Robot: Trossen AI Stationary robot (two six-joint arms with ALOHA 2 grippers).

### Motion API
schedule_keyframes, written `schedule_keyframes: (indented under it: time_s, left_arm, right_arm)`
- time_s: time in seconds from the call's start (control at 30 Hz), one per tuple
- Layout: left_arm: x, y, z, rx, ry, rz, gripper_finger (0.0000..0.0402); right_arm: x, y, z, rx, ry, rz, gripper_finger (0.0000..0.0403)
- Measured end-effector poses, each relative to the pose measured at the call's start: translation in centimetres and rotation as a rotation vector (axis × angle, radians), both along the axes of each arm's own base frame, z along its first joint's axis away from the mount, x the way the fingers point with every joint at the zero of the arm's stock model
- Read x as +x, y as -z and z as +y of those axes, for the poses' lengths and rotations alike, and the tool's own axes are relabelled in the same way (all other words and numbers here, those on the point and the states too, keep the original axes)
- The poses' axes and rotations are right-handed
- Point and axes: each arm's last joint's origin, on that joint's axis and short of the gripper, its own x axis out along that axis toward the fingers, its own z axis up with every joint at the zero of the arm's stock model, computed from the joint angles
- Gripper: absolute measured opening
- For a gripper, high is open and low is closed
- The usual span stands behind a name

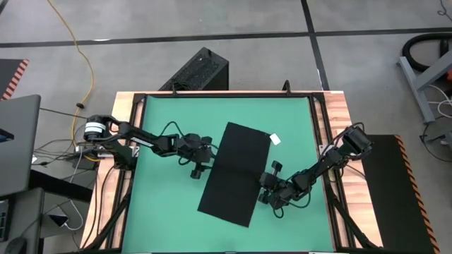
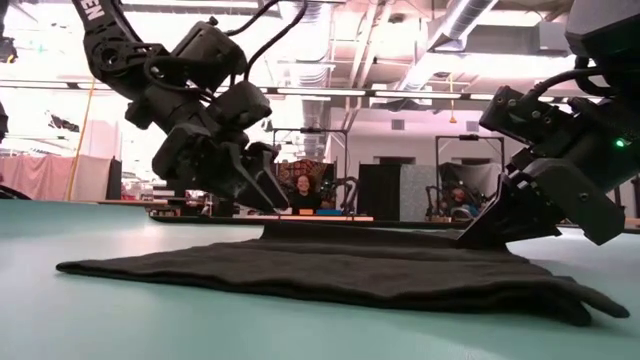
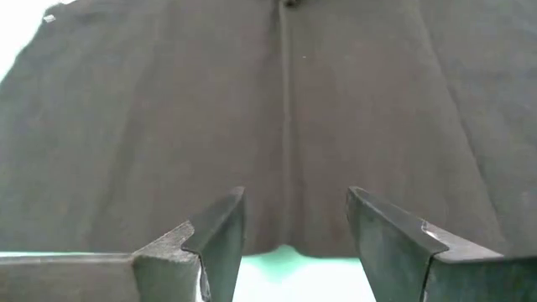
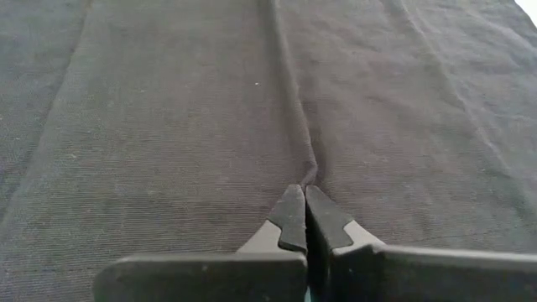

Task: Roll towel
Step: Fold the black towel

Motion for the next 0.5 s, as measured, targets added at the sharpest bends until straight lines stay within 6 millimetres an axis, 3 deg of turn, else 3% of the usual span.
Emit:
schedule_keyframes:
  time_s: [0.5]
  left_arm:
    - [0.26,0.29,0.04,0.014,0.003,-0.014,0.0196]
  right_arm:
    - [-0.01,0.02,0.01,0.005,-0.003,0.003,0.0007]
